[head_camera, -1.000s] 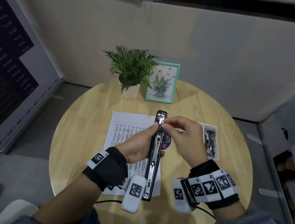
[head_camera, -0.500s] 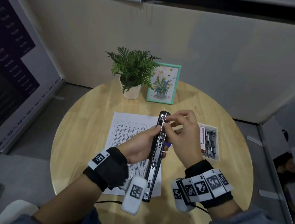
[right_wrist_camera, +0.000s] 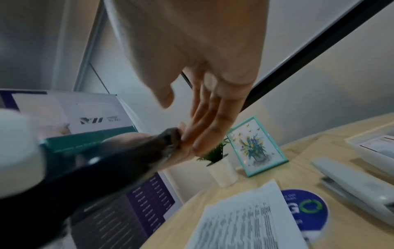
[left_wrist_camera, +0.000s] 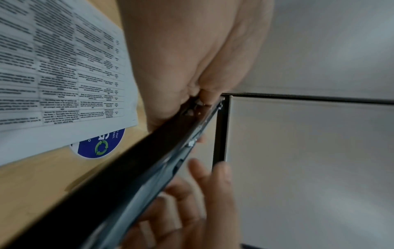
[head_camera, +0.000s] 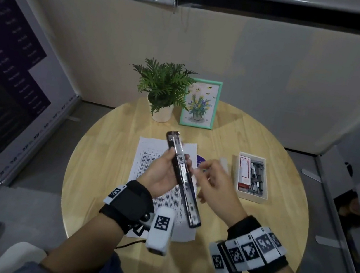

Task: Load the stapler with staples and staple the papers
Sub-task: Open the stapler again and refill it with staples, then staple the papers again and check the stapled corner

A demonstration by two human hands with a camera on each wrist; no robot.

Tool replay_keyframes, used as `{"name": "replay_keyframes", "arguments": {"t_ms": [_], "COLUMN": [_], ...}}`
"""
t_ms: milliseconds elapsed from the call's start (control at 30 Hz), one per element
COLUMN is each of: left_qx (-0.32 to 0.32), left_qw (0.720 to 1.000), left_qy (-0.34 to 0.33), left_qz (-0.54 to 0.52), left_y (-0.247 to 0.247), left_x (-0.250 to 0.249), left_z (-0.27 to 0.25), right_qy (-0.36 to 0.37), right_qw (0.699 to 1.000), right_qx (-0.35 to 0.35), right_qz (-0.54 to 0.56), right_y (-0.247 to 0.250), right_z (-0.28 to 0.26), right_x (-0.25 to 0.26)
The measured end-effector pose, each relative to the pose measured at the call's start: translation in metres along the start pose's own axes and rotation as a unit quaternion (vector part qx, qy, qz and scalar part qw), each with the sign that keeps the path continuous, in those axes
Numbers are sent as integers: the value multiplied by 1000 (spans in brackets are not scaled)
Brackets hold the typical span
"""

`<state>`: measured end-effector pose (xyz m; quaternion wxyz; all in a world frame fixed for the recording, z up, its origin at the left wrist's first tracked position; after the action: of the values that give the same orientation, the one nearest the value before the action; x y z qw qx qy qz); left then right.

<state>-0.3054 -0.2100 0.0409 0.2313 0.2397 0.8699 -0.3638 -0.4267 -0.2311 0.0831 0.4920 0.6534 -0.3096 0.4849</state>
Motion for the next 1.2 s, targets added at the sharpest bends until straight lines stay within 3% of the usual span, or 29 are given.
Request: {"name": "replay_keyframes", "arguments": {"t_ms": [67,167,233,300,367,467,633,800,867,933,1000,1100,1133,1200], "left_qx": [-35,-61,-56,-45,-32,-7,85,118,128,107,21,-214,-252,-286], "left_qw": [998,992,983,947,920,933,954,949,930,857,744,598,556,513], "left_qy": [-31,-95,-164,-239,-272,-227,-119,-91,-93,-145,-193,-132,-100,-69], "left_qz": [-44,-52,61,209,281,278,260,278,331,483,639,761,785,807], "left_y": [9,18,21,22,21,18,-9,-11,-8,4,36,118,138,163], "left_x": [-9,-23,-30,-30,-29,-24,5,21,22,15,3,-18,-19,-14], "left_z": [7,7,4,0,-2,0,-7,-8,-10,-7,11,34,36,35], "right_qy": [-45,-98,-85,-74,-87,-138,-65,-200,-214,-191,-165,-185,-203,-229], "right_qw": [993,988,993,995,994,976,984,962,956,961,967,968,966,961], "right_qx": [105,116,84,65,55,1,-135,-121,-122,-129,-151,-147,-143,-142], "right_qz": [-6,35,25,12,46,168,95,139,160,152,118,82,73,62], "right_y": [-23,-31,-25,-20,-17,-9,6,-10,-10,-5,3,8,9,13], "right_z": [-16,-21,-15,-9,-4,7,23,30,29,28,29,29,28,26], "right_x": [-14,-24,-22,-16,-13,-13,3,-31,-39,-41,-49,-63,-68,-77]}}
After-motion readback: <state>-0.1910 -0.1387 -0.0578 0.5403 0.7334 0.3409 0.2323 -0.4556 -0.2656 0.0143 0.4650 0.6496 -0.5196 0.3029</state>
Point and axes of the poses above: each hand's wrist, its own z-axis towards the middle knuckle, its own y-axis out of the back of the hand, x = y × z, the point moved 8 cm from there along z, towards the middle knuckle, and after that the axes turned 13 degrees about -x, right-handed, at the moved point
